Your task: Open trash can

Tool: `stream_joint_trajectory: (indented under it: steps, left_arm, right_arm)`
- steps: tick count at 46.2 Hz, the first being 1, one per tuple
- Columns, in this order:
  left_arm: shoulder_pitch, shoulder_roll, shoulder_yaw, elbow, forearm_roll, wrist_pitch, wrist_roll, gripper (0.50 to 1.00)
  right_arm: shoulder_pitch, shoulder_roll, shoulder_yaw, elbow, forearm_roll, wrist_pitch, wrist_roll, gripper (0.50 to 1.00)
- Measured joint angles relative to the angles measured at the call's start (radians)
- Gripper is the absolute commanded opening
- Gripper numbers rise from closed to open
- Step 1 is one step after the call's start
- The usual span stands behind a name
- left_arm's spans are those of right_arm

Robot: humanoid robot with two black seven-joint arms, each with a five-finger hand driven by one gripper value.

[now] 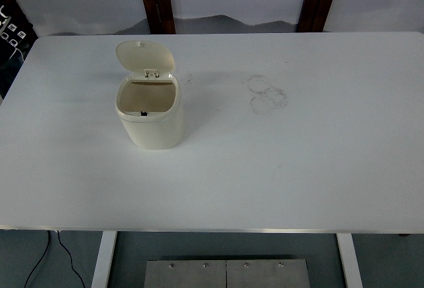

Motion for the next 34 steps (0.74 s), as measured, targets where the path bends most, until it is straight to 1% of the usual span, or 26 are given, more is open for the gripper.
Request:
stream_joint_trajectory:
  steps: [34]
  left_arm:
    - [0.001,-0.008,0.002,0.0,0.002,0.008,0.0,1.0]
  right_arm:
    - [0.0,0.0,0.0,0.0,-0.001,0.0,0.002,0.995]
